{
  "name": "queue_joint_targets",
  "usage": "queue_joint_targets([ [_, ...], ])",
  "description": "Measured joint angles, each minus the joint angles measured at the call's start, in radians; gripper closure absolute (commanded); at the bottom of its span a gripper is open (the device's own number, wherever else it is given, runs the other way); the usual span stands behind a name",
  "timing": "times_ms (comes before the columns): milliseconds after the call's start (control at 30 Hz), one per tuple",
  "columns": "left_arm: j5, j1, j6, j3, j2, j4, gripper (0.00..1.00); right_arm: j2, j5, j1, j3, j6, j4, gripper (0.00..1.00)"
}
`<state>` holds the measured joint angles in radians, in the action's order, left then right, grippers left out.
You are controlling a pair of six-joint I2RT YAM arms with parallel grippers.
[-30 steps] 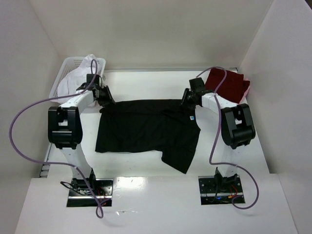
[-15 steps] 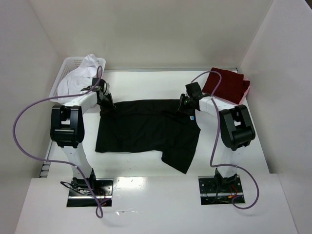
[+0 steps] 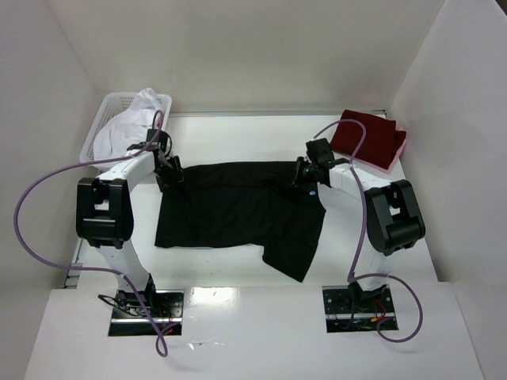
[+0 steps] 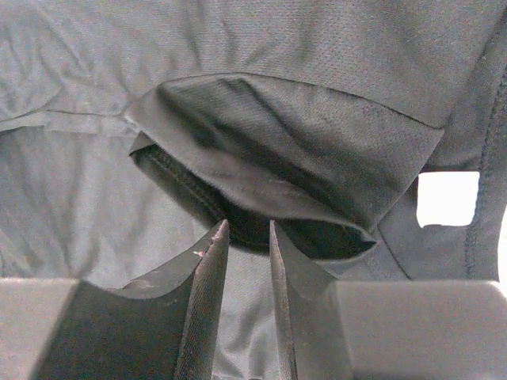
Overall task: Fold and stack the t-shirts
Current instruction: Fold the flattened tshirt in 1/3 of the way
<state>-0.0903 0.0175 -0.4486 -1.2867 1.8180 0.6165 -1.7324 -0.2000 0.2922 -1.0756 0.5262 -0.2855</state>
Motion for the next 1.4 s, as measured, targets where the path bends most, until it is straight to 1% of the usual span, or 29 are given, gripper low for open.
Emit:
queue_joint_targets([
  [100,0.012,0.0,0.003,-0.028,-0.002,0.008,0.35,0.013,0.0,0.001,0.011,-0.001,-0.004,0.7],
  [167,0.005,0.0,0.0,-0.07,-0.002,0.008,0.34,0.024,0.002,0.003,0.024,-0.002,-0.012,0.73],
  [267,-0.018,0.0,-0.002,-0.125,-0.002,-0.026,0.3,0.046,0.023,0.003,0.037,-0.005,-0.029,0.73],
  [300,-0.025,0.0,-0.001,-0.136,-0.002,-0.036,0.29,0.06,0.042,0.003,0.036,-0.007,-0.036,0.67],
  [333,-0.033,0.0,-0.002,-0.147,-0.002,-0.052,0.28,0.068,0.054,0.003,0.034,-0.009,-0.038,0.65],
  [433,-0.066,0.0,-0.004,-0.167,-0.001,-0.088,0.28,0.07,0.079,0.003,0.005,-0.012,-0.049,0.64],
  [533,-0.12,0.0,-0.015,-0.194,0.018,-0.122,0.28,0.05,0.102,0.003,-0.071,-0.011,-0.048,0.63],
  [567,-0.142,0.0,-0.023,-0.201,0.028,-0.141,0.28,0.038,0.104,0.003,-0.101,-0.011,-0.04,0.61],
  [600,-0.158,0.002,-0.026,-0.205,0.039,-0.158,0.28,0.027,0.107,0.003,-0.131,-0.012,-0.027,0.57],
  [700,-0.189,0.008,-0.027,-0.208,0.072,-0.194,0.28,-0.002,0.107,0.003,-0.167,-0.019,-0.018,0.55],
  [767,-0.208,0.015,-0.027,-0.208,0.098,-0.208,0.28,-0.062,0.106,0.003,-0.221,-0.044,-0.019,0.58],
  [833,-0.22,0.023,-0.027,-0.208,0.122,-0.218,0.28,-0.129,0.106,0.003,-0.257,-0.065,-0.014,0.64],
  [867,-0.22,0.029,-0.027,-0.208,0.131,-0.22,0.28,-0.167,0.105,0.003,-0.27,-0.077,-0.015,0.69],
  [967,-0.219,0.043,-0.026,-0.208,0.148,-0.226,0.28,-0.267,0.092,0.003,-0.277,-0.102,-0.036,0.75],
  [1000,-0.219,0.047,-0.026,-0.208,0.15,-0.228,0.28,-0.284,0.081,0.001,-0.283,-0.106,-0.04,0.75],
  [1133,-0.22,0.056,-0.026,-0.208,0.161,-0.232,0.28,-0.28,0.072,0.007,-0.282,-0.107,-0.044,0.75],
  [1200,-0.22,0.056,-0.025,-0.208,0.174,-0.234,0.28,-0.268,0.062,0.017,-0.25,-0.1,-0.031,0.75],
  [1400,-0.221,0.056,-0.023,-0.208,0.215,-0.227,0.28,-0.219,0.018,0.103,-0.174,-0.071,-0.03,0.76],
])
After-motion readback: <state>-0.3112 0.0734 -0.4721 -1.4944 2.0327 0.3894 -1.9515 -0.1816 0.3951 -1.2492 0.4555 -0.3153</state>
